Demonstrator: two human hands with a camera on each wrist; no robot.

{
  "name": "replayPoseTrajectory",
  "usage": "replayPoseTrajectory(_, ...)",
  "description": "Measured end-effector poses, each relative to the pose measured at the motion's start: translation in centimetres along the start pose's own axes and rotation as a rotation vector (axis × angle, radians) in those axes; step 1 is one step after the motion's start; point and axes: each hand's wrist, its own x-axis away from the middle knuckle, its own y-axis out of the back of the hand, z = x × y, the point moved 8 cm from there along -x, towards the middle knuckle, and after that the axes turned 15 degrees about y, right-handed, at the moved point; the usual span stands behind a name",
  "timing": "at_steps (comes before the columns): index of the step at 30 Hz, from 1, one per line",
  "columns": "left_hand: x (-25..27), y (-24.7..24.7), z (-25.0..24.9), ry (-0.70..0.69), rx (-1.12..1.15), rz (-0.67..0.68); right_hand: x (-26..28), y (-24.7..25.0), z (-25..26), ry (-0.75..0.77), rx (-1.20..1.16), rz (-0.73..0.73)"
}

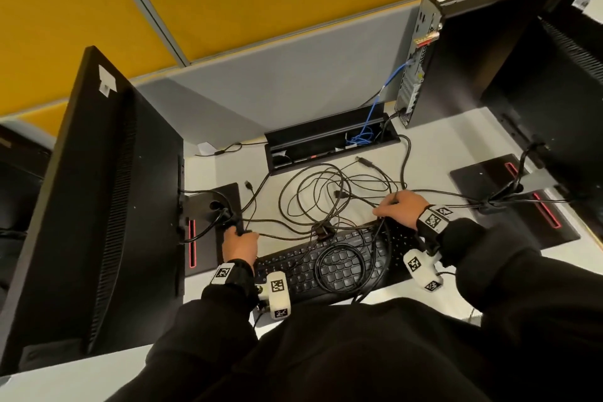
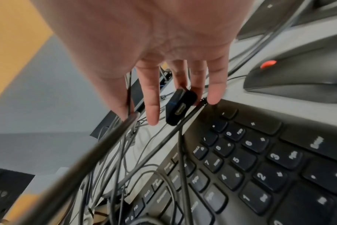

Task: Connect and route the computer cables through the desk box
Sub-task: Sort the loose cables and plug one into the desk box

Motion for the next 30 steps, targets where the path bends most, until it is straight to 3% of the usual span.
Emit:
replayPoseTrajectory(3,1.5,0.1,-2.8,-0.26,-0.265,-0.175,0.1,0.7,-0.5,-0.028,0.022,-0.043)
replayPoseTrajectory(5,2.4,-0.6,-4.1,-0.412,-0.391,-0.214,0.0,2.0,-0.5,-0.043,0.068,-0.109)
replayPoseTrajectory(7,3.0,-2.2,-4.5,-0.488,-0.483,-0.125,0.0,3.3,-0.5,-0.052,0.078,-0.153)
replayPoseTrajectory(10,3.5,-6.0,-2.3,-0.432,-0.836,0.157,-0.2,4.9,-1.1,-0.096,0.036,-0.121)
replayPoseTrajectory(12,3.8,-6.9,-1.1,-0.402,-0.989,0.221,-0.4,6.0,-2.0,-0.112,0.065,-0.1)
replayPoseTrajectory(16,3.1,-6.1,-1.7,-0.426,-0.914,0.132,-0.1,8.3,-4.6,-0.155,0.114,-0.127)
replayPoseTrajectory(19,2.5,-5.3,-2.7,-0.462,-0.837,0.063,0.3,9.3,-6.6,-0.198,0.236,-0.07)
replayPoseTrajectory(23,2.1,-5.6,-3.8,-0.561,-0.861,0.066,0.6,9.3,-8.6,-0.276,0.31,-0.049)
replayPoseTrajectory(25,1.9,-6.9,-3.8,-0.579,-0.922,0.111,0.2,8.7,-6.4,-0.197,0.414,-0.044)
replayPoseTrajectory(27,2.0,-8.3,-3.3,-0.588,-1.064,0.154,-0.5,8.1,-1.7,-0.005,0.604,-0.099)
replayPoseTrajectory(30,2.6,-9.4,-3.6,-0.722,-1.308,0.065,-1.1,5.7,6.6,0.325,0.605,-0.174)
